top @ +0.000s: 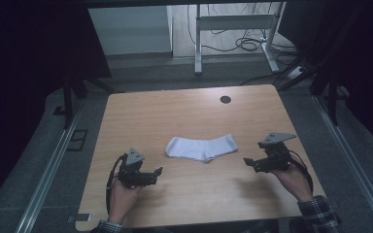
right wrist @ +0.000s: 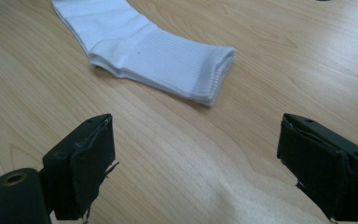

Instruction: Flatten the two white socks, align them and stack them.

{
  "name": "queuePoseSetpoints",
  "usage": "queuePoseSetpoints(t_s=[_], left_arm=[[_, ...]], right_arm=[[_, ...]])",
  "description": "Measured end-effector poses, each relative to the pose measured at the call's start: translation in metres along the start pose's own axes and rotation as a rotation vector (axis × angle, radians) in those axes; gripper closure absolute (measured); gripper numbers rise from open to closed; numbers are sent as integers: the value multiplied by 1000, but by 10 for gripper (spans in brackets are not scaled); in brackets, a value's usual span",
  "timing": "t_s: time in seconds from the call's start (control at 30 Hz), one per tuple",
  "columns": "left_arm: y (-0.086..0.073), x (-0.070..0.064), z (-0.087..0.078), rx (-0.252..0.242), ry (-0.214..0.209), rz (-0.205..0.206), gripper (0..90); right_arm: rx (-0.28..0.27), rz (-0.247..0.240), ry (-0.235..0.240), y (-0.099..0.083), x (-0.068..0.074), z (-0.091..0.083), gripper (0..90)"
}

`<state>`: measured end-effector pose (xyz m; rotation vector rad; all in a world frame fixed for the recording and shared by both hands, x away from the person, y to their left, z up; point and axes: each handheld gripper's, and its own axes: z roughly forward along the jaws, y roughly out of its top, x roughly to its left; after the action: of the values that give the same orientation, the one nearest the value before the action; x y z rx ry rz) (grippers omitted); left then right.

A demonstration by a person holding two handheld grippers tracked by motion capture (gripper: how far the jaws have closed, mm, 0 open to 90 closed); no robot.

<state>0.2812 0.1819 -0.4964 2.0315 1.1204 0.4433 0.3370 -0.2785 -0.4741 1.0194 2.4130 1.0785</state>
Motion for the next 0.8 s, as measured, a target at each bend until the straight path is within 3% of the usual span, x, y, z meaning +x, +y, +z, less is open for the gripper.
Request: queuePoseSetpoints(t_s=[0.4,0.8], left_arm=[[-17,-3,-10,5,-2,-15,114],[-32,-11,-1,47,-2,1,112]], right_arm=[[-10,14,-15,-19,-4,-14,104],[7,43,9,-40,-4,-8,97]])
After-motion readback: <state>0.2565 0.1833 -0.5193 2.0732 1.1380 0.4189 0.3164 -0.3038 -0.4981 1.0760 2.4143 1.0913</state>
